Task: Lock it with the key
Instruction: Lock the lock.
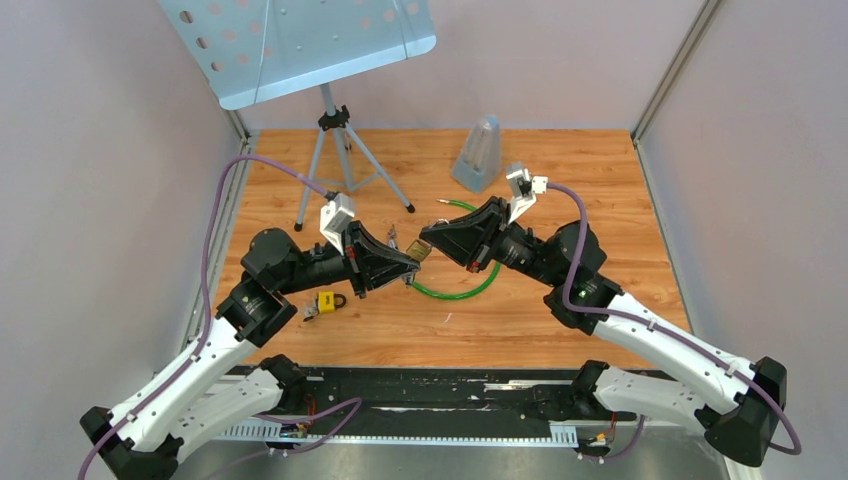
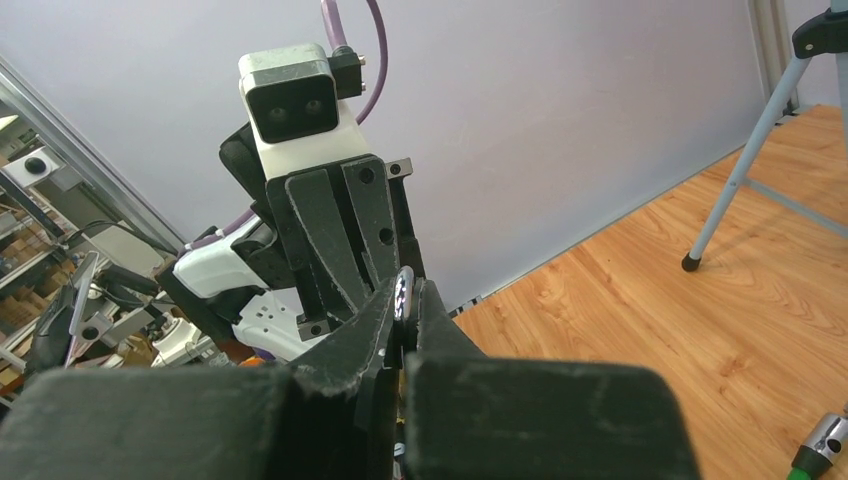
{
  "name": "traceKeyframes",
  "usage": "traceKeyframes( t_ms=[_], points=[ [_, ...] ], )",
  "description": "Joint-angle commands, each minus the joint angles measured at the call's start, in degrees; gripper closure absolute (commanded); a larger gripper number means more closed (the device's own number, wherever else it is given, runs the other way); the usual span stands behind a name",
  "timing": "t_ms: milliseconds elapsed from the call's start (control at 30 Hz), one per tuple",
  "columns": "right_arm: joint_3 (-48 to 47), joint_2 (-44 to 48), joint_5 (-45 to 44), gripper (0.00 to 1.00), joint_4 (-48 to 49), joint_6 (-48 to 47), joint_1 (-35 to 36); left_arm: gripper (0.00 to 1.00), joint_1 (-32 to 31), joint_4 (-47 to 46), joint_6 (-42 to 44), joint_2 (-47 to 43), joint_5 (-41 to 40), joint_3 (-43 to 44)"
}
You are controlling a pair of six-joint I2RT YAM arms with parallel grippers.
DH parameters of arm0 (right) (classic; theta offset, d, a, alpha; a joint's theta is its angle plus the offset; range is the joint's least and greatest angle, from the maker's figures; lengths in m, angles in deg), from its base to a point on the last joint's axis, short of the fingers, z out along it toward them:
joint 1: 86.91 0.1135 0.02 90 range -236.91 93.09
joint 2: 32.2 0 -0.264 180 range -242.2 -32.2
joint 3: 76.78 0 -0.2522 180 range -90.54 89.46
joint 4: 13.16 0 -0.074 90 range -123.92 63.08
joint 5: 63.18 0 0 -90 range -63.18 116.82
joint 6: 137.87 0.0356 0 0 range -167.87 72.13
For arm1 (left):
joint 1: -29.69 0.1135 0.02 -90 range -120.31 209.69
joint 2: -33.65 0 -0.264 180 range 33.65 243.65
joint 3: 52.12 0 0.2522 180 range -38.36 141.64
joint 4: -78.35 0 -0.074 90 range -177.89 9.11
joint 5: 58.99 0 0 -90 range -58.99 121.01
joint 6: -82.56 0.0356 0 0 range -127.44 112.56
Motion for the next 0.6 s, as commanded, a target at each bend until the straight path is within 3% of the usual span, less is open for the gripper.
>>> traceKeyframes(
  t_ms=[0, 333, 567],
  points=[
    [-0.2, 2.6, -2.8, 1.0, 4.9, -2.4, -0.2, 1.0, 0.0, -0.7, 0.4, -0.5, 0.1, -0.4],
    [0.1, -0.5, 4.1, 1.0, 5.4, -2.5, -0.2, 0.98, 0.0, -2.6, -0.5, 0.2, 0.5, -0.4],
    [-0.2, 0.1, 0.5, 1.0, 7.2, 0.9, -0.1, 0.47, 0.0, -3.6, 0.7, 0.0, -0.7, -1.1]
  ],
)
